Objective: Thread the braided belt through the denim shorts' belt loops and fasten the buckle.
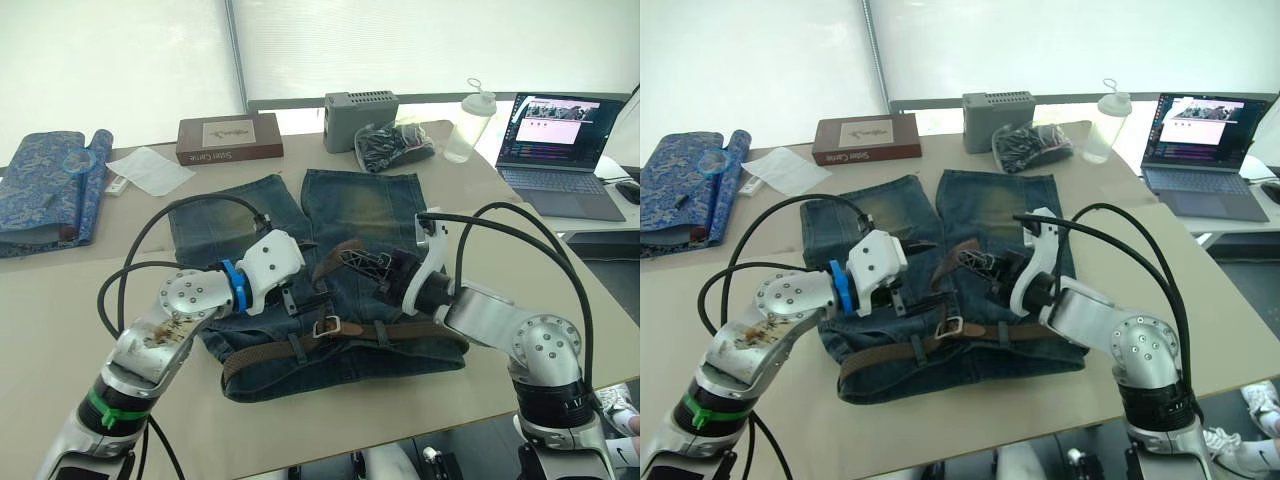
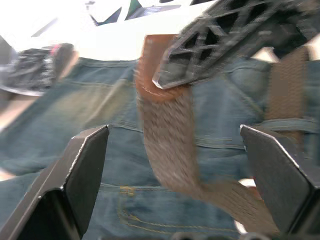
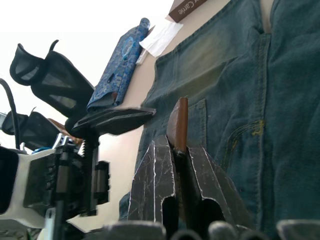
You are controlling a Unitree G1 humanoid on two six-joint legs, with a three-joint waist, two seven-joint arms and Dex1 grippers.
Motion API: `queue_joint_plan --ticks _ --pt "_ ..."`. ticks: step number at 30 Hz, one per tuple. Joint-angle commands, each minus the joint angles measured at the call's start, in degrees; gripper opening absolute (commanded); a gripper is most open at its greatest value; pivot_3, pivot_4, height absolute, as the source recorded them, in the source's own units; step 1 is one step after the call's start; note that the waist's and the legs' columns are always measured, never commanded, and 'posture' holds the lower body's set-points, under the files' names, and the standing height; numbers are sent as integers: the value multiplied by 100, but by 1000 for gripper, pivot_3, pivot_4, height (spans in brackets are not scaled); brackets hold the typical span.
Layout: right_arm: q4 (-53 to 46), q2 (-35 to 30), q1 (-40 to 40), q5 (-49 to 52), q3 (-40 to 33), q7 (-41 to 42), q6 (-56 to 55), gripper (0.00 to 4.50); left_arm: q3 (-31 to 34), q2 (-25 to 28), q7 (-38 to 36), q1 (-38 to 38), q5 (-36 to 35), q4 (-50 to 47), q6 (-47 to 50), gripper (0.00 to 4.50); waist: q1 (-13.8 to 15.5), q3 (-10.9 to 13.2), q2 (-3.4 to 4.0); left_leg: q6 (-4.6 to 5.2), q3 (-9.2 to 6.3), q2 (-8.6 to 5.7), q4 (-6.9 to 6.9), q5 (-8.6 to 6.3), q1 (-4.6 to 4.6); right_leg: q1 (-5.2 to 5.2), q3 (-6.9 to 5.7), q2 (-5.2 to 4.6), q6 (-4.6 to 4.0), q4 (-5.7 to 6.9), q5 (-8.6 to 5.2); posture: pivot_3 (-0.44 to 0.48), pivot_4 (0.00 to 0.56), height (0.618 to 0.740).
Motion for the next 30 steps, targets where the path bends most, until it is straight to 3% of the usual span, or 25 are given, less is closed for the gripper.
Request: queue_joint_plan --ticks 1,6,7,8,15,16,18,20,23,26,28,30 --pt "-131 43 -123 278 -12 -161 -65 0 -166 -225 453 -169 552 57 -30 4468 -1 0 0 1 1 -1 0 0 1 1 1 0 1 0 1 0 150 740" --pt "-155 64 -95 334 12 -271 -77 0 -240 -245 473 -141 957 171 -296 4468 -12 0 0 4 2 0 0 0 1 0 0 2 4 -1 2 0 150 740" --pt "-152 62 -90 334 9 -278 -76 0 -232 -238 447 -119 989 194 -330 3963 -12 0 0 4 3 0 0 0 0 -1 0 3 4 -1 2 0 150 740" --pt "-150 64 -85 338 -2 -288 -83 0 -248 -193 401 -92 1055 224 -421 3740 -12 0 0 4 3 1 0 0 0 -1 0 2 4 -1 2 0 150 740" --pt "-227 -50 -61 200 41 -35 4 0 -146 -341 304 -6 970 334 -583 500 -11 0 0 4 3 0 1 0 0 0 0 1 4 0 2 0 150 740" --pt "-248 -71 -55 183 51 20 22 401 -126 -352 296 16 947 345 -584 75 -11 0 0 4 3 0 1 0 0 0 0 1 4 0 2 0 150 740" --pt "-313 -195 -26 -48 79 113 76 1189 -20 -417 298 81 819 379 -516 0 -17 0 0 5 3 0 1 -1 0 0 -1 2 4 -1 2 0 150 740" --pt "-601 -598 80 -819 189 717 231 1869 168 -557 326 148 618 447 -379 0 -12 0 0 5 4 1 1 -1 0 -1 0 2 4 0 2 0 150 740" --pt "-1101 -1493 504 -2042 369 2274 203 1869 647 -941 453 262 96 589 -5 0 37 0 1 11 3 -1 4 -3 -4 1 -11 8 8 -6 0 0 150 740" --pt "-1158 -2053 764 -3389 1157 3240 51 911 874 -1155 477 349 -174 577 167 0 36 -1 -1 18 6 -1 16 -7 -9 4 -12 11 13 -11 2 0 150 740" --pt "-1107 -2072 836 -3971 1453 3637 -111 209 949 -1214 509 377 -259 577 271 0 32 -2 -2 18 10 0 25 -7 -10 4 -9 7 17 -12 5 0 150 740" --pt "-859 -1845 761 -4476 1727 3824 -183 51 980 -1272 539 401 -338 568 328 0 19 -2 -2 16 12 3 30 -7 -8 5 -3 4 17 -9 6 0 150 740"
